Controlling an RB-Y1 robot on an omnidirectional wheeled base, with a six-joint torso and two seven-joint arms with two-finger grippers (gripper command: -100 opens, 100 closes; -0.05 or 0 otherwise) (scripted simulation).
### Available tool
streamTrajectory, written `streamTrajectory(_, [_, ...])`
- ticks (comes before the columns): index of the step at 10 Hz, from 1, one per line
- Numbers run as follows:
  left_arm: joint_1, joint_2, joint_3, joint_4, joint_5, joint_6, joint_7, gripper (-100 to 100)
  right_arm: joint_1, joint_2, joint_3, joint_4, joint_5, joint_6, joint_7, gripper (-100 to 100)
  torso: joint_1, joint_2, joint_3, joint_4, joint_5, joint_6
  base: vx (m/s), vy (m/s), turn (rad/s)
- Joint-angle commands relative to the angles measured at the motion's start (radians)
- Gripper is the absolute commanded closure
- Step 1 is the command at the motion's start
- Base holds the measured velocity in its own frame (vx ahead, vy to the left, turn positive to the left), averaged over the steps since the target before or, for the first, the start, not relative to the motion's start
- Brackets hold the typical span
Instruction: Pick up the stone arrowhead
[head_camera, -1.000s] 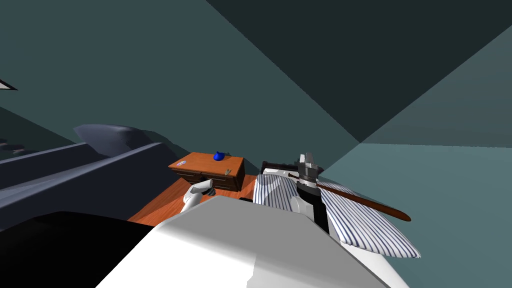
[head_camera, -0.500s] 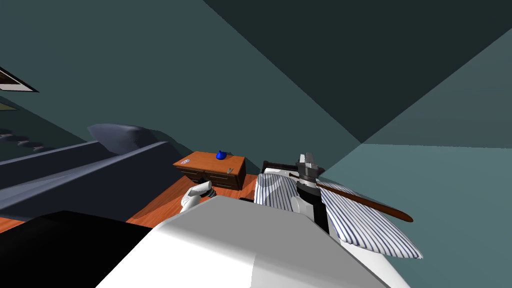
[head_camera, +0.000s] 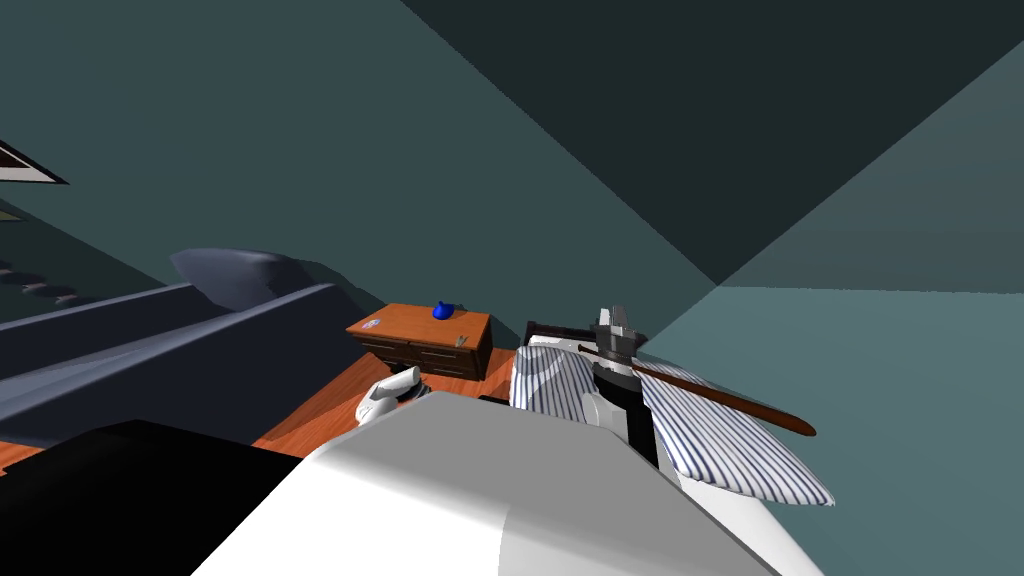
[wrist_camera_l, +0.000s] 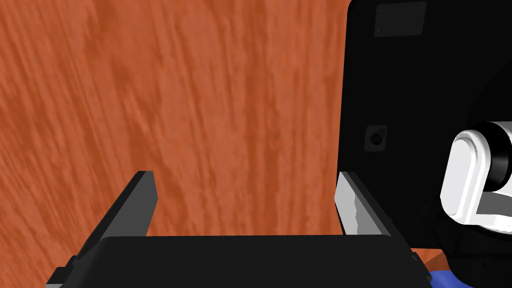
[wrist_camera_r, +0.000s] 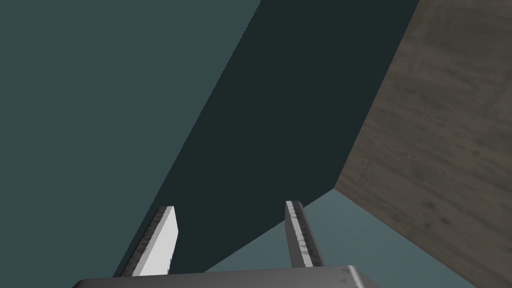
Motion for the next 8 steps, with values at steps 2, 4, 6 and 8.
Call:
streamTrajectory(2, [-0.005, 0.01, 0.038, 0.063, 0.006, 0.032, -0.027, -100, 0.0, 0.0, 0.0, 0.0, 0.0, 0.0, 0.0, 0, 0.0, -0.001, -0.001, 0.0, 0.0, 0.0, 0.046, 0.032, -0.141])
streamTrajectory(4, [-0.012, 0.015, 0.057, 0.09, 0.002, 0.048, -0.049, -100, 0.0, 0.0, 0.0, 0.0, 0.0, 0.0, 0.0, 0, 0.002, -0.005, -0.003, -0.001, 0.0, 0.0, 0.083, 0.037, -0.149])
streamTrajectory(6, [-0.025, 0.023, 0.087, 0.136, -0.008, 0.072, -0.09, -100, 0.0, 0.0, 0.0, 0.0, 0.0, 0.0, 0.0, 0, 0.0, -0.005, -0.003, -0.001, 0.0, 0.0, 0.087, 0.028, -0.152])
streamTrajectory(8, [-0.042, 0.032, 0.117, 0.182, -0.017, 0.092, -0.135, -100, 0.0, 0.0, 0.0, 0.0, 0.0, 0.0, 0.0, 0, 0.002, -0.008, -0.005, -0.002, 0.0, 0.0, 0.141, 0.05, -0.186])
